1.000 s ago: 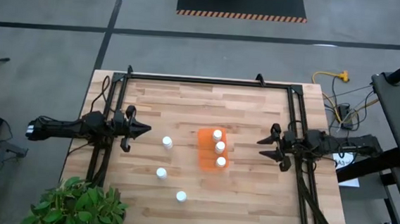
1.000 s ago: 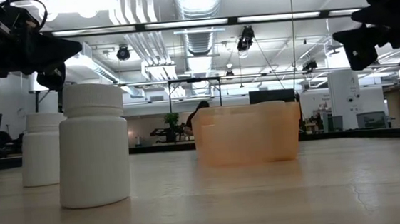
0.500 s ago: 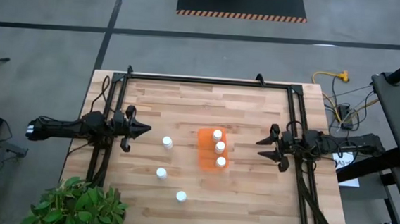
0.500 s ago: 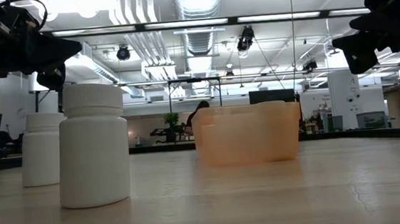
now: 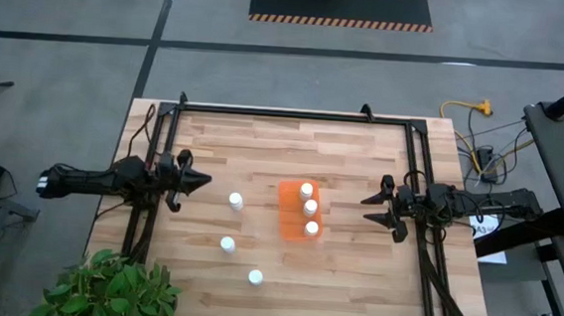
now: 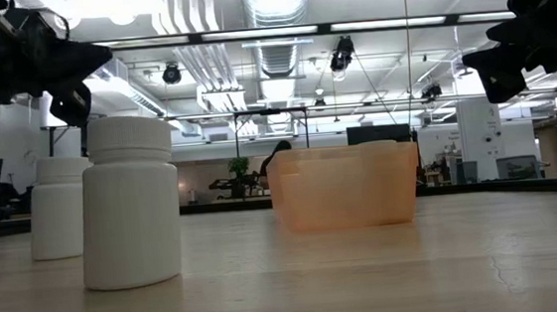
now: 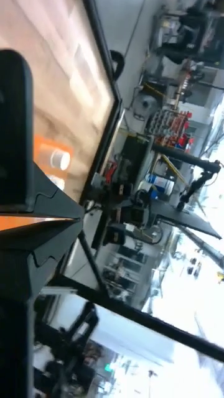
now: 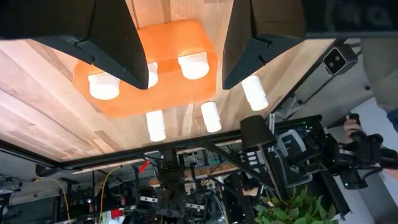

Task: Pick and place pill bottles into a basket
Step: Put the top white pill bottle into the orange bin

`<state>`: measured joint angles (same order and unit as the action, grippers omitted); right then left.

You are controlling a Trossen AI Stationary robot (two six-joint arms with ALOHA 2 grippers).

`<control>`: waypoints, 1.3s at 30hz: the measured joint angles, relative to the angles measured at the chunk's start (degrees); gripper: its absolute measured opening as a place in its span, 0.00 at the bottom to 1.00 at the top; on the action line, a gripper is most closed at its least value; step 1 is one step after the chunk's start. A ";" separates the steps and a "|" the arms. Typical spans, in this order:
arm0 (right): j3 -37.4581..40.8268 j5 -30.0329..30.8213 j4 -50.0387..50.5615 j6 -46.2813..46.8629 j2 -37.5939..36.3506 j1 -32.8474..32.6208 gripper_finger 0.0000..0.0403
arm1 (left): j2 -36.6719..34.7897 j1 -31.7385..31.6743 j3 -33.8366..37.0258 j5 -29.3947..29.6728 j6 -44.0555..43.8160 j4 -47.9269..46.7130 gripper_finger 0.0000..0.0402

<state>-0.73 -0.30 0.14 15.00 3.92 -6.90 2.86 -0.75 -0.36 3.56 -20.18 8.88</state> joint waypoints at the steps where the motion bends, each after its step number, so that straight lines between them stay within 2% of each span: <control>1: 0.00 0.00 0.00 0.00 0.00 0.00 0.48 | 0.09 0.00 0.00 0.73 -0.59 0.26 0.00; 16: 0.00 -0.02 0.00 -0.02 0.00 0.00 0.48 | 0.71 0.00 0.00 2.37 -2.03 5.07 0.00; 20: 0.00 -0.02 0.00 -0.02 0.00 0.00 0.48 | 1.11 0.00 0.00 2.39 -2.42 9.53 0.00; 28: 0.00 -0.04 0.00 -0.02 0.00 0.00 0.48 | 2.14 0.00 0.00 5.35 -20.62 16.23 0.00; 32: 0.00 -0.03 0.00 -0.02 0.00 0.00 0.48 | 3.77 0.00 0.00 6.25 -24.50 24.38 0.00; 39: 0.00 -0.04 0.00 -0.02 -0.02 0.00 0.48 | 9.31 0.00 -3.41 9.02 -21.53 42.43 0.00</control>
<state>-0.73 -0.34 0.14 14.98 3.90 -6.90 12.17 -0.75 -3.77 12.59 -41.71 51.31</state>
